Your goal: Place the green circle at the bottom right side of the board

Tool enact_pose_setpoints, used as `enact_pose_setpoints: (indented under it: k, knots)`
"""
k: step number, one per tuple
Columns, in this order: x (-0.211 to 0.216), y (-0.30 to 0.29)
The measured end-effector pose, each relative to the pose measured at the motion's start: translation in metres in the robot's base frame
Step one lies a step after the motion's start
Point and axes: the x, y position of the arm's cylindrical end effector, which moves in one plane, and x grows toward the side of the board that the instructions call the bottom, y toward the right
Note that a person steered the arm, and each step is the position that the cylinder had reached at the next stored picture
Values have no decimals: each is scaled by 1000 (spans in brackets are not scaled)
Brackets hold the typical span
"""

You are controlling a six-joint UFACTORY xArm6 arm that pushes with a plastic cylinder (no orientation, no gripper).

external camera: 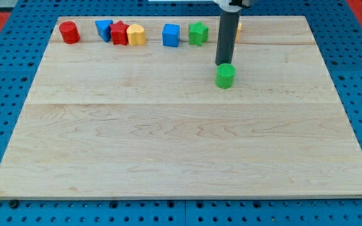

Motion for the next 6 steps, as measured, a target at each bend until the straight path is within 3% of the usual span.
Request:
enact_pose_setpoints:
  k: [2,4,6]
  knots:
    - [44,-56]
    - [48,26]
    - [82,44]
